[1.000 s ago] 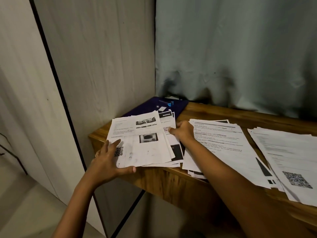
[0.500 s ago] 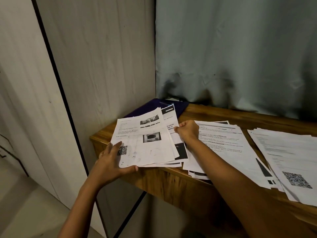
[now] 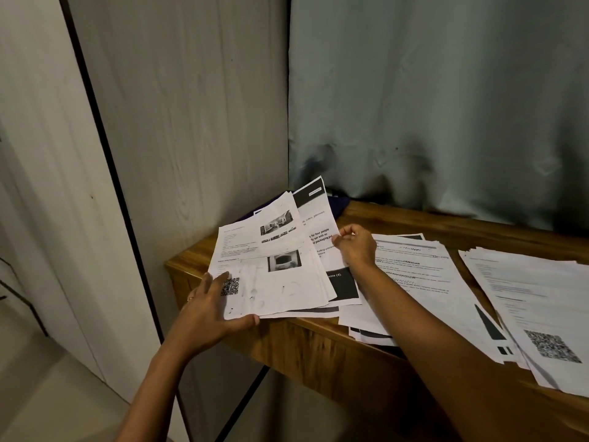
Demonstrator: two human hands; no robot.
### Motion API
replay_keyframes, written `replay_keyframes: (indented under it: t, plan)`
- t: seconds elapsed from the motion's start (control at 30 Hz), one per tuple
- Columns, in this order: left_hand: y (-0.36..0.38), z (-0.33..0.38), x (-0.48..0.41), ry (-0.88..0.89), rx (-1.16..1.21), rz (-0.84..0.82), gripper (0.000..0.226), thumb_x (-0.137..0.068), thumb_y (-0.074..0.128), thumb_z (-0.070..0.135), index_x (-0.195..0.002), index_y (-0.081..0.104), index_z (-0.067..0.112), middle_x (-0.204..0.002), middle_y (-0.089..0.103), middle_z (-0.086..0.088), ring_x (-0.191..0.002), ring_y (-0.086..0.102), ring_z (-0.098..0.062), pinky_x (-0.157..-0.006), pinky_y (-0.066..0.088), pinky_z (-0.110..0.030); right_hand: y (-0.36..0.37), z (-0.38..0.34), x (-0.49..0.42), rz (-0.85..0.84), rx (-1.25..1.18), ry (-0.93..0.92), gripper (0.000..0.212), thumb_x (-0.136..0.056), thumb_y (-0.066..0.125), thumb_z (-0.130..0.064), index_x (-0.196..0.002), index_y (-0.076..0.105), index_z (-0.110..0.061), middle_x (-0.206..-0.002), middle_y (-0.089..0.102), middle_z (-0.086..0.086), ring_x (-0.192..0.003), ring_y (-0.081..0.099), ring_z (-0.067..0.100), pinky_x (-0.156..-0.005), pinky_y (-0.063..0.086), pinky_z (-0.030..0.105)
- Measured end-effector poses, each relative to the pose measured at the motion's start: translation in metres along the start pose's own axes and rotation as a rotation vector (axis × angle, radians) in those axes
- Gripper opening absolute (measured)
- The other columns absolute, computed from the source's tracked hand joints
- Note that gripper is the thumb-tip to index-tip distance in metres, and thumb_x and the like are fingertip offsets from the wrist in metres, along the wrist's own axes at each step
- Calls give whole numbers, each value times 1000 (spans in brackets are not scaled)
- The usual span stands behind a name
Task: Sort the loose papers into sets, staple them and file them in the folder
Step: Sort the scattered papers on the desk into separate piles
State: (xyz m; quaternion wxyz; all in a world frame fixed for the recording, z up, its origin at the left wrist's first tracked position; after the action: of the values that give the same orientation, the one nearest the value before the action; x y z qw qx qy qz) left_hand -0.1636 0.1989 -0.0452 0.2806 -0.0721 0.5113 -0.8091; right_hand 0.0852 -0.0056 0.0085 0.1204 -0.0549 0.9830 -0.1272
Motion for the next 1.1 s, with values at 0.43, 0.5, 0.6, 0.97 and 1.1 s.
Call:
replay_keyframes:
  t: [0.43,0.5,0.6,0.97,1.1]
  plan:
    - [1,-8,-6,2,83,28,136,-35,36,103,-149,18,30,-160,10,-1,-143,19,-36,-109,32,-56,1,0,-2,7,56,-40,13,-85,69,-9,-93,59,-10,-106,67,9,-91,63,22,-73,50,27]
    - [-3,-9,-8,0,126,56,129,-41,35,102,-148,21,30,-159,13,-1,-143,20,-34,-109,32,-57,7,-5,-2,-20,127,-106,19,-88,66,-9,-106,62,-5,-114,66,11,-101,64,25,-81,53,30]
    - [-9,-9,-10,3,140,106,119,-52,34,96,-148,24,27,-158,19,-2,-143,23,-31,-110,31,-55,20,-11,0,-83,271,-202,25,-94,56,-7,-118,63,-5,-123,63,13,-109,61,28,-89,49,30]
    - [-10,-9,-10,14,223,119,90,-74,64,57,-148,24,24,-154,28,-2,-134,38,-27,-100,44,-43,45,-1,7,-288,429,-196,40,-95,52,-9,-136,51,-11,-137,52,10,-124,50,27,-105,40,33]
    - [-7,-8,-8,10,249,95,100,-66,65,67,-147,24,27,-154,28,-1,-132,40,-27,-100,45,-45,37,-1,5,-234,303,-123,43,-85,68,-6,-126,55,-9,-120,62,10,-109,59,23,-89,48,29]
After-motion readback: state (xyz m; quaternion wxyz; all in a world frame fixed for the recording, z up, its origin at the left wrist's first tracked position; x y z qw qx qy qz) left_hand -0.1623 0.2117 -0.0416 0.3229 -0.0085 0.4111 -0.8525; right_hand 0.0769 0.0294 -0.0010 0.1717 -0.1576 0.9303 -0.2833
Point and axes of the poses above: each hand's wrist, its own x-axis away from the middle knuckle, its own y-axis out of the palm, z = x × y, the point moved 10 cm from there along -x, towards the middle knuckle
